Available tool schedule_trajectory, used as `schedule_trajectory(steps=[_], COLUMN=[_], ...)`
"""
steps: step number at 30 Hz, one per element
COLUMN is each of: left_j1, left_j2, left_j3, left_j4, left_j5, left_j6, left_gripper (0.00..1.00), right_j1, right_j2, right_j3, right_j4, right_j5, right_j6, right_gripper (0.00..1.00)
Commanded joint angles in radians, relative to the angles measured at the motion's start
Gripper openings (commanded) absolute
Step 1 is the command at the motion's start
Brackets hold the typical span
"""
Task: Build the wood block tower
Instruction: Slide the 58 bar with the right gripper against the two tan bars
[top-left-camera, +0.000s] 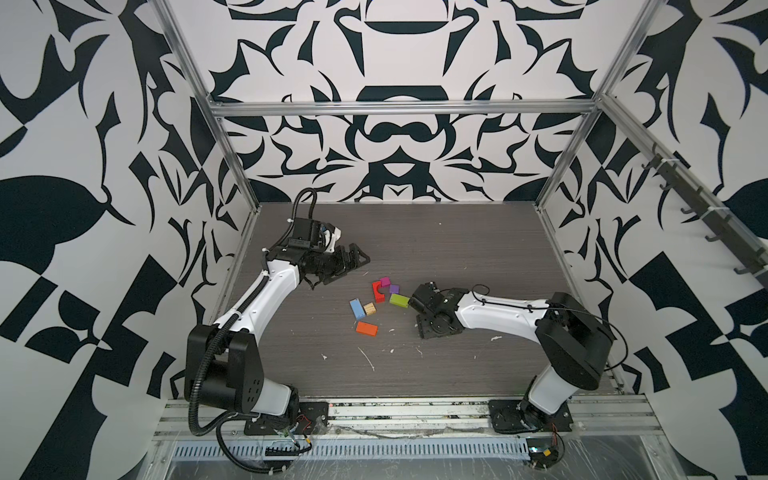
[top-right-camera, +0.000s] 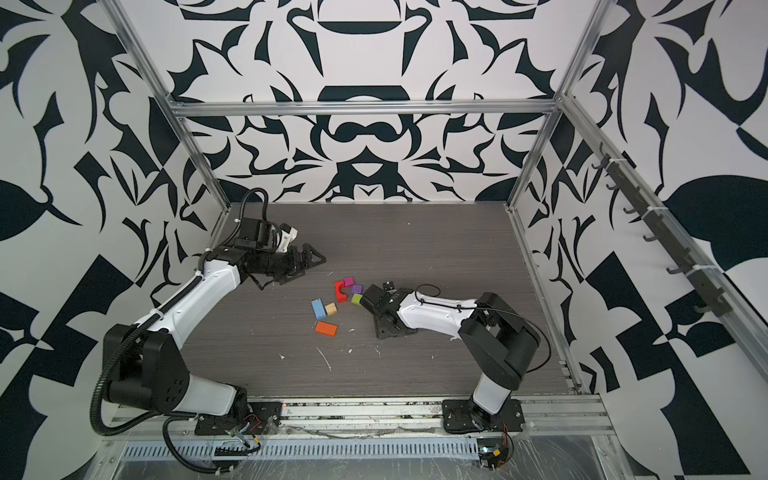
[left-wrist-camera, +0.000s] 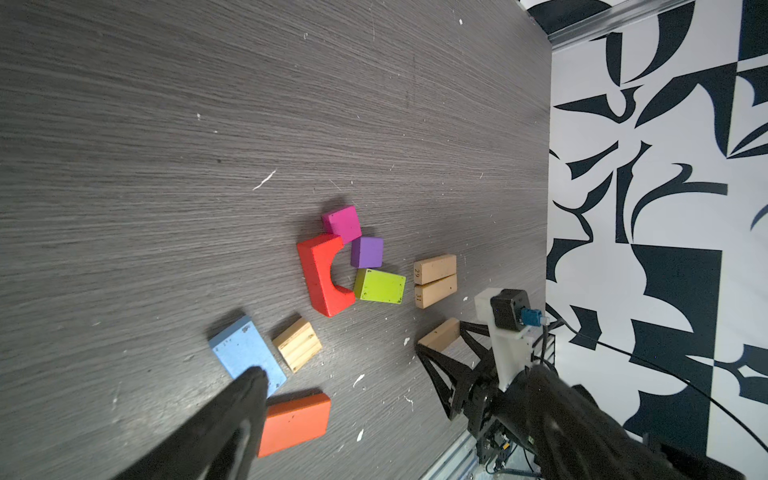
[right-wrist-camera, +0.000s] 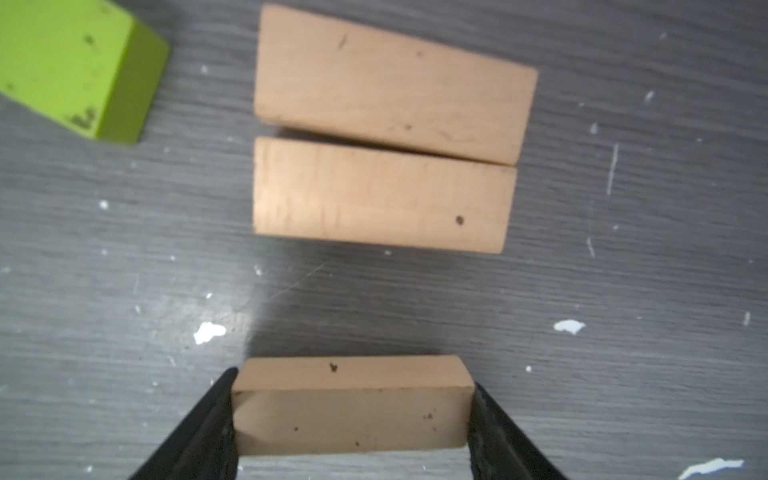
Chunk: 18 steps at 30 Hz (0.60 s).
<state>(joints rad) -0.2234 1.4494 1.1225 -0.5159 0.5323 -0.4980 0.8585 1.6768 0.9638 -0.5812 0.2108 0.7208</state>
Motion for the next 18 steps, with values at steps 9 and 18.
schedule_trajectory(steps=[9,18], left_j1=[0.002,0.003], left_j2=[-0.004,-0.006], left_j3=[-0.022,-0.022], left_j4=[0.009,0.010], left_j5=[0.023,0.025], left_j6=[0.001,0.001], left_gripper=[1.00,1.00], right_j1=[-0.059,-0.070], right_j2=[0.038,0.083], right_j3=[0.049,0.093], right_j4=[0.013,-0.006], right_j5=[-0.048,-0.038], right_j6=[0.047,0.034], right_gripper=[0.65,0.65])
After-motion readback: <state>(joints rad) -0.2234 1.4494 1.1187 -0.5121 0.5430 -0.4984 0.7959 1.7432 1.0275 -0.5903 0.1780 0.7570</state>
